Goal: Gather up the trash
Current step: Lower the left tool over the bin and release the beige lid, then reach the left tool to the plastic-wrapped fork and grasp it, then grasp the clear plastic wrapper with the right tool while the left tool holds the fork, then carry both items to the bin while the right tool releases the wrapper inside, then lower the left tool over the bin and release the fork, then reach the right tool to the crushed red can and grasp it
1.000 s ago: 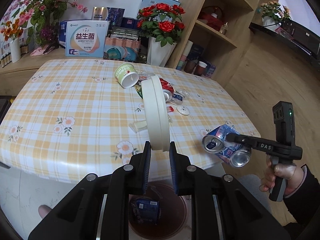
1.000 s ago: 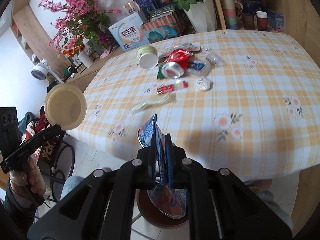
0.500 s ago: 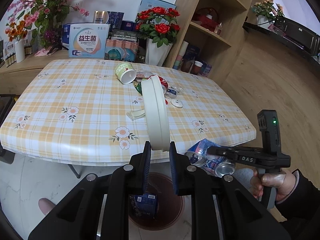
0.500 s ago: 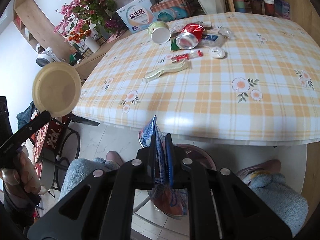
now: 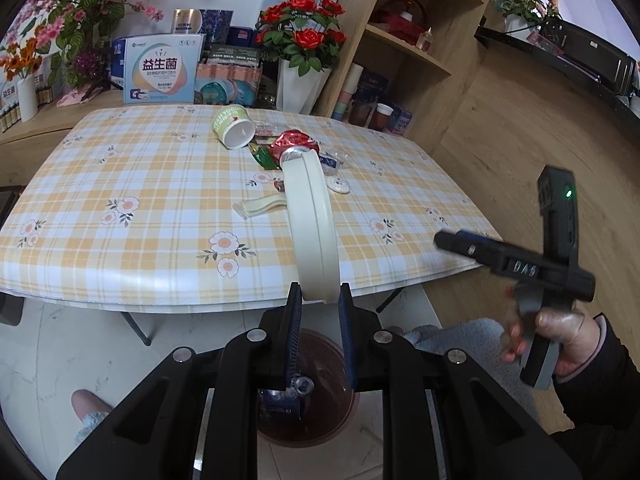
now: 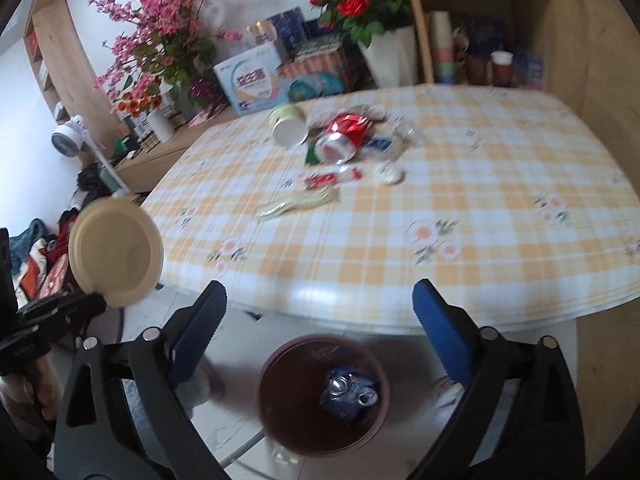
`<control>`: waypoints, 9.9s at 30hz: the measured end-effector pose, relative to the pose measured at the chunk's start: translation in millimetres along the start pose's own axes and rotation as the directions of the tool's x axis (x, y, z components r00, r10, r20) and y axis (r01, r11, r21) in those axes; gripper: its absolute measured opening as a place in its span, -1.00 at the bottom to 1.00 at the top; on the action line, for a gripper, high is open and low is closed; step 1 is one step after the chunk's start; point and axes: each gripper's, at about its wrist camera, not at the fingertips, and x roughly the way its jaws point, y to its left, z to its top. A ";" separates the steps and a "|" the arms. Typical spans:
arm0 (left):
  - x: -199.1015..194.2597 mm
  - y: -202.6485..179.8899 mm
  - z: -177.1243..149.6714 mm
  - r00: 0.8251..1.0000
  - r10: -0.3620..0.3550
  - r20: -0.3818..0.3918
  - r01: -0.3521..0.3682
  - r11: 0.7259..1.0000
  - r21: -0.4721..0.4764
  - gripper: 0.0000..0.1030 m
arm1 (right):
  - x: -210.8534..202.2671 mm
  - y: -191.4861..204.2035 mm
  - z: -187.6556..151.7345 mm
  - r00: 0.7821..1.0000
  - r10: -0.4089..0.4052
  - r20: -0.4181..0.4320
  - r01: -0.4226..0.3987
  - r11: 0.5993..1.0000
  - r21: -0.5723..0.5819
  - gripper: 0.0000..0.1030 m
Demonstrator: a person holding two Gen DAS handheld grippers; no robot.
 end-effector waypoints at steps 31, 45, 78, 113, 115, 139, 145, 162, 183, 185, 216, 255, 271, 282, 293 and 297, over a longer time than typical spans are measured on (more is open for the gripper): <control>39.3 -14.5 -2.9 0.998 0.000 -0.066 0.001 1.000 0.022 0.60 | -30.1 -53.5 18.3 0.984 -0.150 0.101 0.142 0.986 0.084 0.89; 7.6 44.6 27.1 0.963 0.255 0.090 -0.252 0.967 -0.039 0.88 | -21.1 -59.5 16.1 0.971 -0.228 0.068 0.224 0.973 0.062 0.89; 212.6 47.8 104.7 0.981 0.130 -0.144 -0.088 0.960 0.266 0.70 | 94.2 -93.2 61.3 0.980 -0.170 -0.107 0.169 0.986 -0.016 0.89; 206.6 113.3 120.3 0.997 0.044 -0.056 -0.044 0.999 -0.005 -0.74 | 263.0 -131.3 200.4 0.984 -0.125 -0.125 0.113 0.988 -0.102 0.17; 201.4 117.7 118.7 0.997 0.052 -0.048 -0.054 0.998 -0.028 -0.74 | 275.0 -133.2 199.4 0.977 -0.132 -0.166 0.120 0.990 -0.079 0.11; 118.2 89.9 93.8 0.998 0.047 0.032 -0.044 0.994 -0.104 -0.74 | 140.9 -98.5 123.5 0.997 -0.071 -0.002 0.071 0.997 0.016 -0.69; 91.9 74.3 83.5 0.998 0.040 0.058 -0.035 0.995 -0.090 -0.74 | 100.5 -86.9 97.0 0.999 -0.028 0.022 0.027 0.999 0.043 -0.70; 49.9 24.2 15.6 0.999 0.009 0.053 -0.004 0.996 -0.087 -0.74 | 19.9 -11.3 6.6 0.994 0.085 0.072 -0.083 0.996 -0.021 -0.70; 3.7 -4.6 -23.0 0.993 0.062 0.098 -0.053 0.995 -0.087 -0.74 | -3.8 34.4 -46.9 0.981 0.191 0.019 -0.188 0.976 -0.110 -0.16; 5.9 -2.5 -24.5 0.994 0.064 0.091 -0.055 0.994 -0.092 -0.74 | -9.5 33.3 -43.4 0.981 0.186 0.053 -0.180 0.978 -0.103 0.16; 59.1 -31.3 -50.3 0.999 0.021 -0.037 -0.016 0.994 0.112 0.30 | -17.1 -17.3 -26.0 0.977 -0.052 0.208 0.044 0.998 0.043 0.89; 43.1 90.2 52.1 0.929 0.349 0.122 -0.339 0.936 -0.095 0.88 | 52.6 -37.0 37.6 0.995 -0.085 0.054 0.087 0.996 -0.033 0.89; 129.7 142.8 145.7 0.955 0.291 0.055 -0.281 0.949 -0.142 0.88 | 225.7 -55.0 198.4 0.998 0.001 -0.058 -0.007 0.993 -0.114 0.89; 165.9 162.5 155.7 0.962 0.271 0.028 -0.263 0.951 -0.164 0.88 | 323.8 -48.2 219.5 0.974 -0.032 -0.224 0.007 0.994 -0.111 0.87; 186.3 171.0 152.3 0.976 0.217 -0.005 -0.213 0.951 -0.225 0.88 | 319.2 -53.6 211.7 0.974 0.069 -0.215 -0.067 0.998 0.016 0.05; 190.9 171.3 154.7 0.983 0.183 -0.002 -0.177 0.948 -0.264 0.88 | 299.7 -57.7 213.2 0.972 0.146 -0.182 -0.135 0.988 0.072 -0.09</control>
